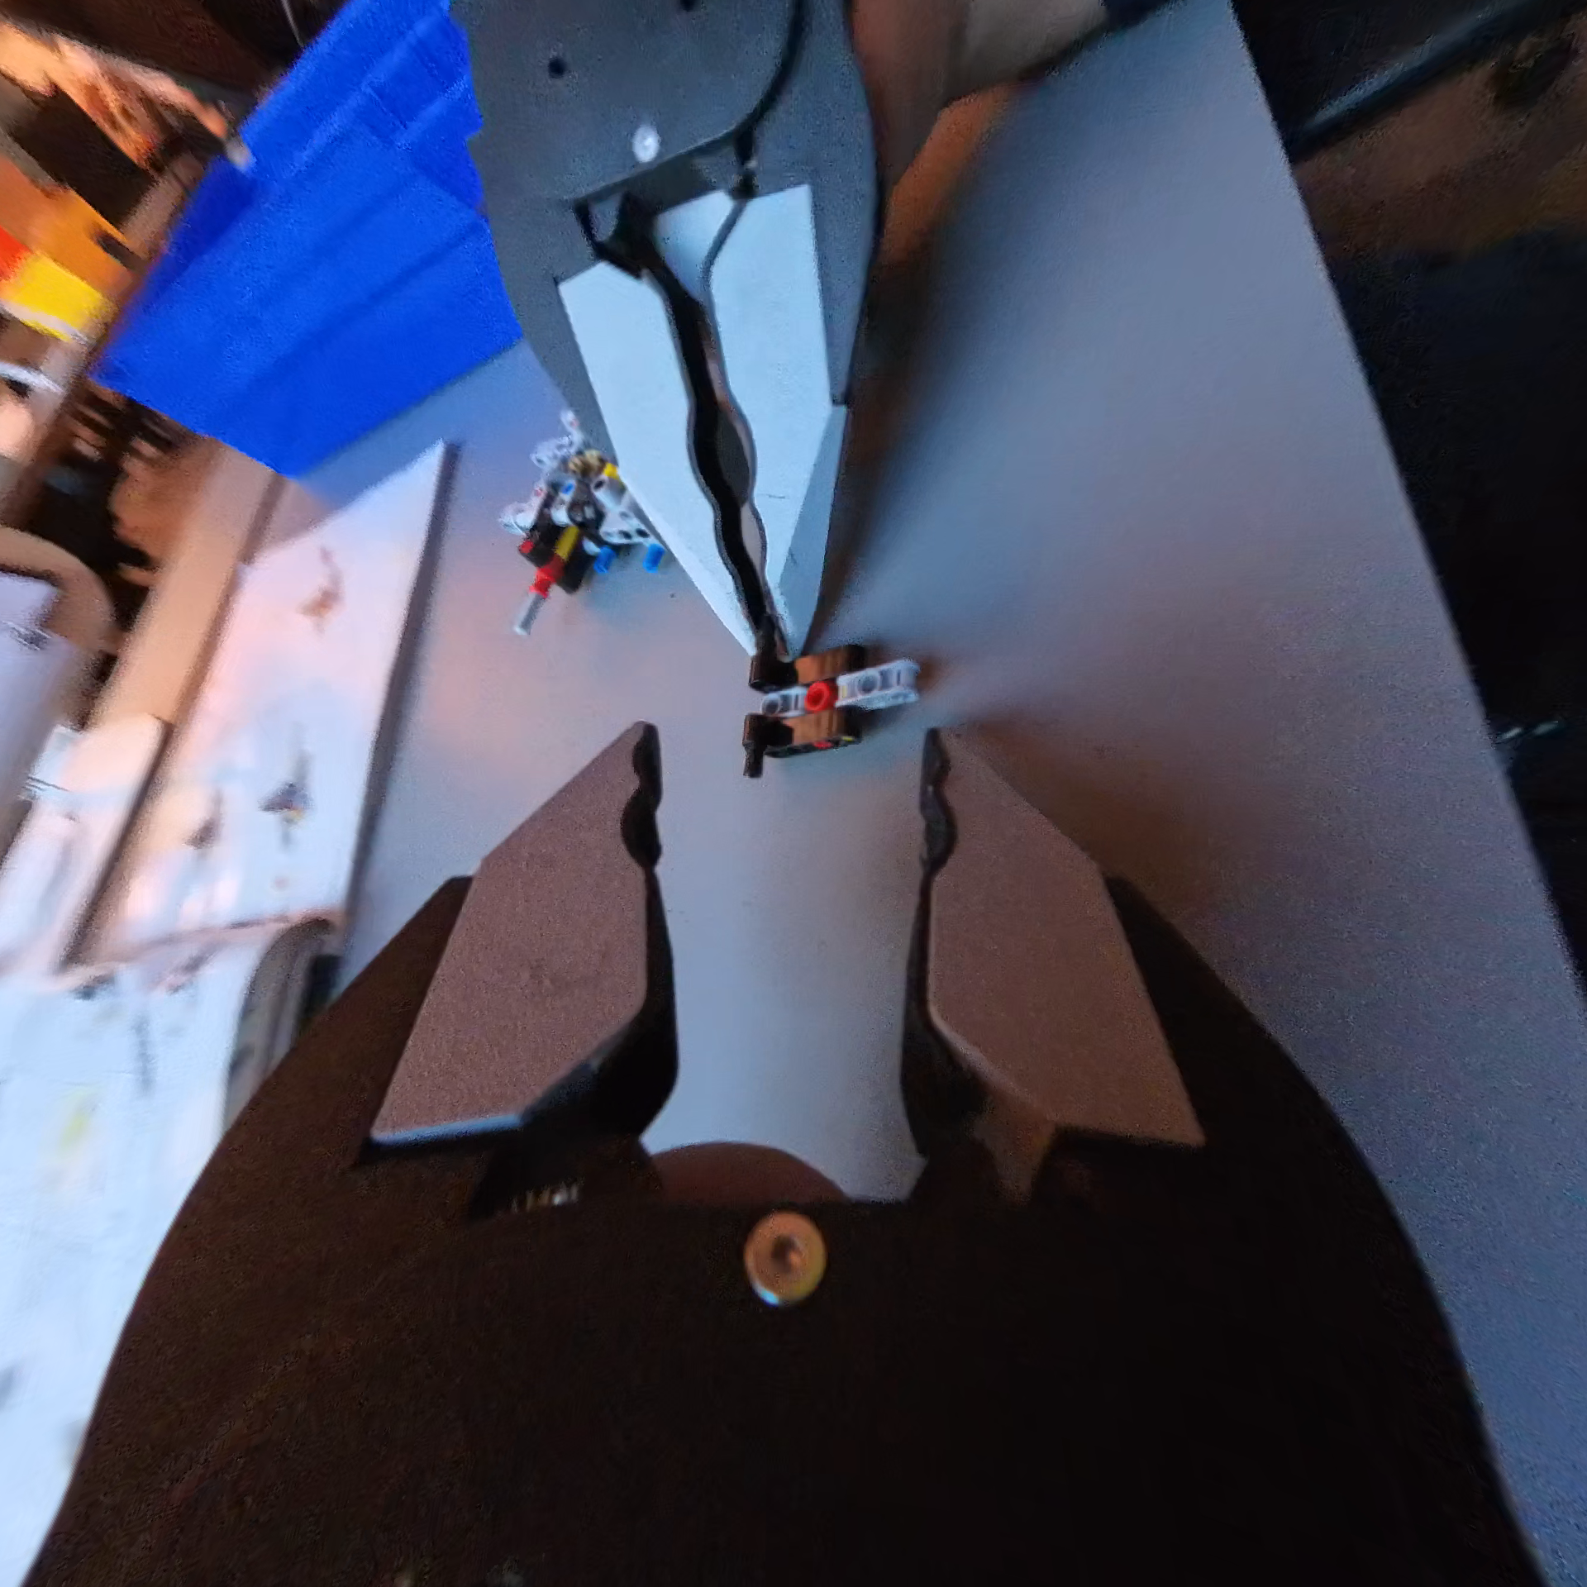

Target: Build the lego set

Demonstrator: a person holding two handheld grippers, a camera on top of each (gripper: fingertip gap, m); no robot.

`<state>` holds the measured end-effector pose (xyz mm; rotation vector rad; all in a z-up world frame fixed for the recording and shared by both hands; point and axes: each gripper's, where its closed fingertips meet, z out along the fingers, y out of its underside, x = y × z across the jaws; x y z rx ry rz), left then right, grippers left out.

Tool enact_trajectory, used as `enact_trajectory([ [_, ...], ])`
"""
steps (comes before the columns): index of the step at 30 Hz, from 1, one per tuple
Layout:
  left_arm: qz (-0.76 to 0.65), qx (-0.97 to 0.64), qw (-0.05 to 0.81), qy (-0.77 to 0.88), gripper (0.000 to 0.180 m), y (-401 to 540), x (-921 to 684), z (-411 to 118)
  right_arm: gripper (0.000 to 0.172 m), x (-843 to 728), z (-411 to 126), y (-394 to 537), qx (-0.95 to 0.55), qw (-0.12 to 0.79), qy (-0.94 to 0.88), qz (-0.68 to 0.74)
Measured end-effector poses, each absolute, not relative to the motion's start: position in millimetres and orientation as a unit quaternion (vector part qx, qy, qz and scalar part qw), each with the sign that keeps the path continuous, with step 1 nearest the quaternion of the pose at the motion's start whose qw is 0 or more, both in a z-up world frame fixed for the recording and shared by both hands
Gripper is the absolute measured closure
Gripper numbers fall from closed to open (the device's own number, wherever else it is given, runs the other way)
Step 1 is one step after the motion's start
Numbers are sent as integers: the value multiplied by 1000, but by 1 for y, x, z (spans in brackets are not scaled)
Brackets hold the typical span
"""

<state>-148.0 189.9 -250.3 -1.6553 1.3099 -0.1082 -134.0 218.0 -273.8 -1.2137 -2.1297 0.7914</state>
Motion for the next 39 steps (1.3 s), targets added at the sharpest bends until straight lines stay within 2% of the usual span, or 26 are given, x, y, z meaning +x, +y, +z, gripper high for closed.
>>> enact_trajectory([
  [5, -96, -737, 418, 522, 133, 197, -144, -266, 171, -134, -273, 215, -431, 295, -804, 286],
  [9, -107, -736, 404, 533, 138, 199, -142, -267, 171, -133, -273, 214, -427, 294, -806, 288],
  [12, -134, -740, 389, 532, 149, 196, -139, -270, 171, -132, -273, 214, -431, 287, -804, 292],
  [17, -145, -751, 380, 520, 147, 197, -139, -270, 171, -131, -274, 213, -439, 274, -801, 301],
  [20, -147, -753, 380, 516, 132, 198, -139, -269, 171, -130, -274, 209, -433, 266, -804, 308],
  [29, -209, -768, 345, 497, 139, 191, -130, -269, 170, -131, -274, 209, -430, 277, -805, 300],
  [35, -210, -770, 332, 504, 150, 189, -132, -273, 170, -132, -274, 211, -434, 278, -803, 299],
  [39, -213, -769, 330, 505, 150, 190, -132, -273, 170, -131, -273, 211, -433, 279, -803, 298],
])
